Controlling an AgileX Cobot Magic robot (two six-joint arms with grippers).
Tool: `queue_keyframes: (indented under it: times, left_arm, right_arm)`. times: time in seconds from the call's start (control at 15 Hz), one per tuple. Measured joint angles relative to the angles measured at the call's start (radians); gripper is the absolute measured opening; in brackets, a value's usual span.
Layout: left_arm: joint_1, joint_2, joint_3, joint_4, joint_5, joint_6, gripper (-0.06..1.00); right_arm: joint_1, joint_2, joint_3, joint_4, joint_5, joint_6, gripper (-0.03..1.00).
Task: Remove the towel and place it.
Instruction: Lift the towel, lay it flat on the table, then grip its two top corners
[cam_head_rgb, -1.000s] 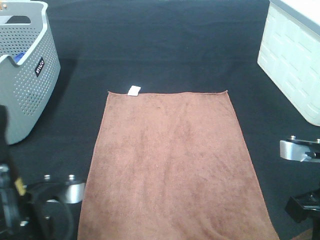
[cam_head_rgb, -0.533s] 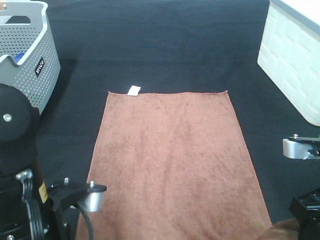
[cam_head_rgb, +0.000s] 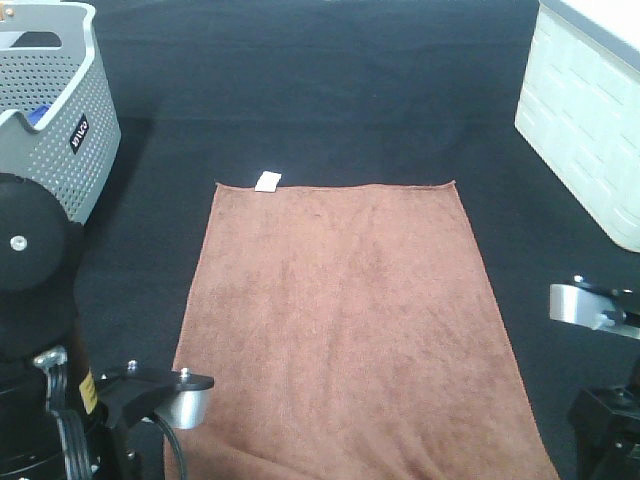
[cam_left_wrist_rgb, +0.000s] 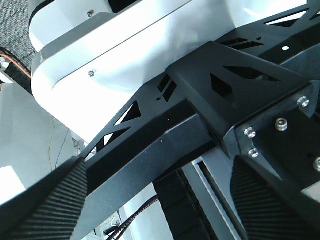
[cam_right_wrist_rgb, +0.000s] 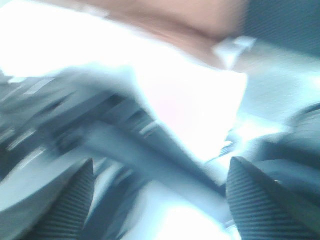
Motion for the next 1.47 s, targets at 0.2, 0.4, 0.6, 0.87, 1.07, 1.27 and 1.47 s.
queue_keyframes:
  times: [0.2, 0.4, 0.6, 0.87, 1.07, 1.27, 1.47]
  left_arm:
    - [0.0, 0.0, 0.0, 0.005, -0.002, 0.0, 0.75]
    - [0.0, 0.0, -0.048, 0.08, 0.006, -0.013, 0.75]
    - [0.044, 0.0, -0.165, 0.221, 0.044, -0.072, 0.75]
    - [0.316, 0.026, -0.408, 0.364, 0.057, -0.022, 0.75]
    - [0.458, 0.13, -0.573, 0.361, 0.038, 0.054, 0.75]
    - [0.527, 0.291, -0.778, 0.36, 0.024, 0.084, 0.75]
    - [0.528, 0.471, -0.965, 0.364, 0.024, 0.09, 0.75]
  right_arm:
    - [0.0, -0.035, 0.0, 0.025, 0.005, -0.017, 0.72]
    - [0.0, -0.114, -0.074, -0.075, -0.021, 0.014, 0.72]
    - [-0.004, -0.131, -0.221, -0.24, -0.072, 0.107, 0.72]
    - [-0.214, 0.049, -0.443, -0.177, -0.085, 0.042, 0.7]
    - [-0.263, 0.181, -0.51, 0.026, -0.128, -0.115, 0.7]
    - [-0.232, 0.26, -0.564, 0.036, -0.264, -0.141, 0.7]
    - [-0.227, 0.415, -0.721, 0.035, -0.318, -0.168, 0.7]
